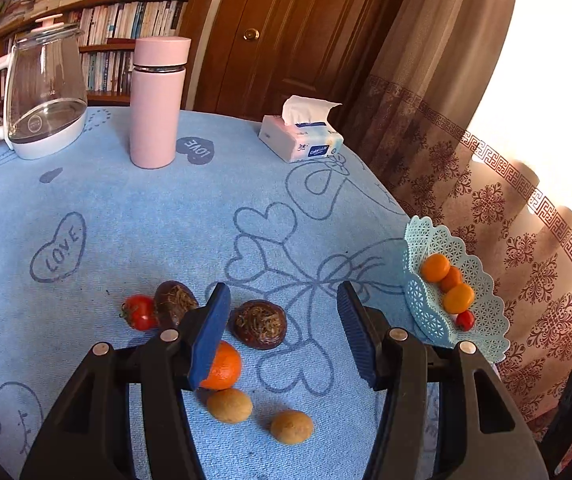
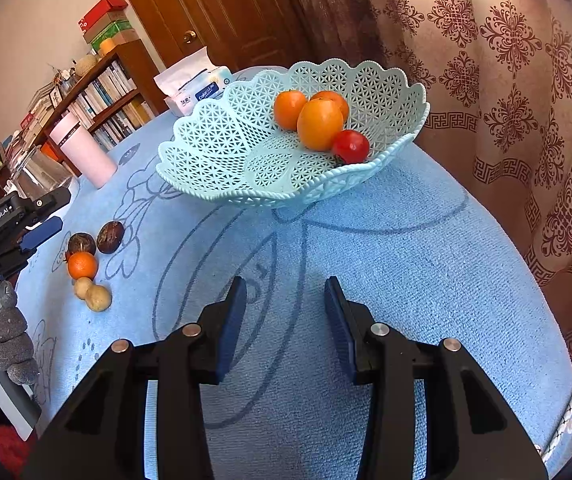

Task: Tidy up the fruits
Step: 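Move the left gripper back toward the remaining fruits on the cloth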

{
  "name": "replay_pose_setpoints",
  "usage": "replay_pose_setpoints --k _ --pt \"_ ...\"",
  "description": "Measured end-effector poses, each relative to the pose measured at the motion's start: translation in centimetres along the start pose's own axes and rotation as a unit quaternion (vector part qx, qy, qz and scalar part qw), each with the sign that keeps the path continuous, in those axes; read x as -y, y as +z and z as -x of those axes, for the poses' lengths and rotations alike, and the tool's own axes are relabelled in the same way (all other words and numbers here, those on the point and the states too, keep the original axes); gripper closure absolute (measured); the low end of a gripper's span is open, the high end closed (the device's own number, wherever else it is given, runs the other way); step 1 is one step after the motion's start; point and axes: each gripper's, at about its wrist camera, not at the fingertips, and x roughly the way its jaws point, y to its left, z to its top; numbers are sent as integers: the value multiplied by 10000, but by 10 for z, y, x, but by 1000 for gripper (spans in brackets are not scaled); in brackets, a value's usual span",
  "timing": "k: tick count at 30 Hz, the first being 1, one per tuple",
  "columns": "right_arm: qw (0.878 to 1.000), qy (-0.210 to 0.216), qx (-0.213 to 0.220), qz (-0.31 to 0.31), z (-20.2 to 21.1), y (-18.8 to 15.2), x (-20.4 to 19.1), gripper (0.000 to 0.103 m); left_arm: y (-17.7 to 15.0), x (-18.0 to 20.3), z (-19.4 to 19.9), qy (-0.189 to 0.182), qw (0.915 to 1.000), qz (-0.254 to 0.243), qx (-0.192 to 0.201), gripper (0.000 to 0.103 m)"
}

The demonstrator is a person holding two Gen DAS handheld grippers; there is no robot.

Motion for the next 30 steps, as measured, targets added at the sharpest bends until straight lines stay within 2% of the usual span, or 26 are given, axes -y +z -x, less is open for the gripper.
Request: replay_pose_setpoints --k 6,11,20,30 --pt "10000 -74 -9 43 -1 -1 -2 61 0 -42 1 349 9985 413 -12 47" --pt "9999 -117 -9 72 -1 -1 -3 61 -2 -62 -5 574 9966 586 -119 47" --pt "9999 -129 -12 80 -2 -1 -3 61 -9 -65 -22 755 9953 517 -329 47" --pt "10000 -81 -4 43 -2 -1 -2 61 -18 -70 -20 727 9955 425 -446 47"
